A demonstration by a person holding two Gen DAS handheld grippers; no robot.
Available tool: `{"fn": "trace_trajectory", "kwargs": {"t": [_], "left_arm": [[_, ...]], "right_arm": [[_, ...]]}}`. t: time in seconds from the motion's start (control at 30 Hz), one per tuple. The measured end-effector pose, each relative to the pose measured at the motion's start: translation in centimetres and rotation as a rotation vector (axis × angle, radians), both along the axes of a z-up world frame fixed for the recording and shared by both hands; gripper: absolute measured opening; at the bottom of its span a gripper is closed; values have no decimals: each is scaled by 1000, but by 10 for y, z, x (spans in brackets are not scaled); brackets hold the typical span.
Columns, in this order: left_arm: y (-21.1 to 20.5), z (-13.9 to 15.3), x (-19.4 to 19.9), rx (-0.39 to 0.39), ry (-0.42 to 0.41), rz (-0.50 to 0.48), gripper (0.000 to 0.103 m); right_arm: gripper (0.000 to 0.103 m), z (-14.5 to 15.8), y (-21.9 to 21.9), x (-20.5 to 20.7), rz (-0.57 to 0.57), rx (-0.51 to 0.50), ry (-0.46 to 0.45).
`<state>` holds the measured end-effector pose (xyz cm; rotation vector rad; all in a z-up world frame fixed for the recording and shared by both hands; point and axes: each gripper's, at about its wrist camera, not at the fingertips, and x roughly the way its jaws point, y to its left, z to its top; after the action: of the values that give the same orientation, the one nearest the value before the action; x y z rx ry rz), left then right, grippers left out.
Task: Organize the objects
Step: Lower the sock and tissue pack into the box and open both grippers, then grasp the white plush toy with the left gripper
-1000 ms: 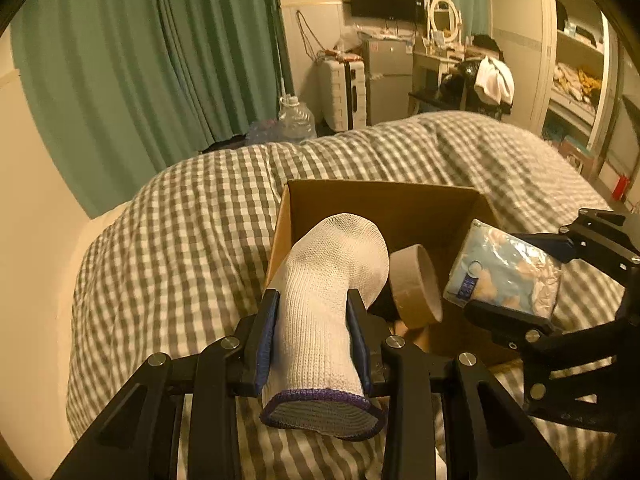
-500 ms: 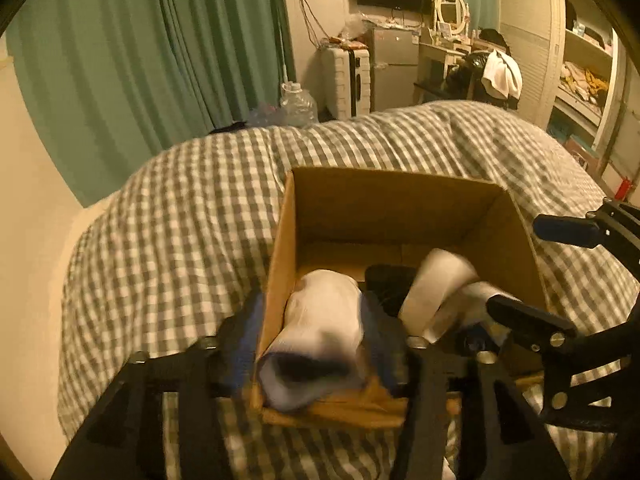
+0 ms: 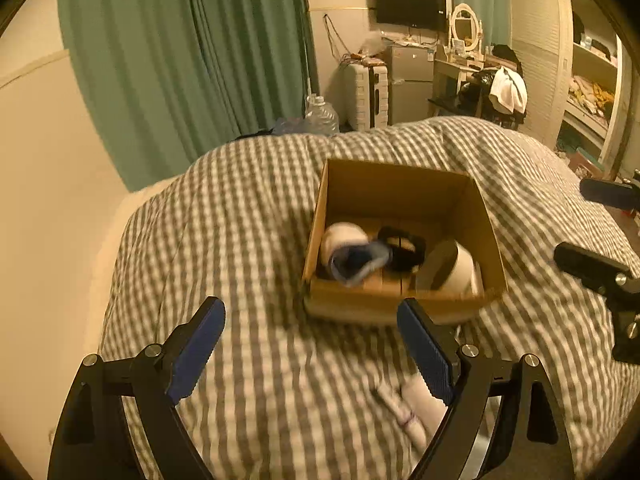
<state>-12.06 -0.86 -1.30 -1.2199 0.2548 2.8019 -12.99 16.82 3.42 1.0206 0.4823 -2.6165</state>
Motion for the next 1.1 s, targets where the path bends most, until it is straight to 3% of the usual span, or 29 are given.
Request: {"fn": "trace_trajectory", "kwargs": {"t": [0.23,0.37,0.7,0.83,1.1], "left_arm": [[-5,-12,47,-71,-16,17,91],[-3,-23,71,-65,-46,16,91],[20,-52,109,-33,-93,11,91],[33,-66,123,-57,-105,2,91],[52,-103,140,-43,-204,-44,91]], "right_arm": [[76,-10,0,49,32,38,-5],[76,-25,4,65,33,56,-40],[76,-60,13,79,20,27,-124],[76,-71,16,83,13,17,-145],[76,-88,22,85,-4,-6,-188]]}}
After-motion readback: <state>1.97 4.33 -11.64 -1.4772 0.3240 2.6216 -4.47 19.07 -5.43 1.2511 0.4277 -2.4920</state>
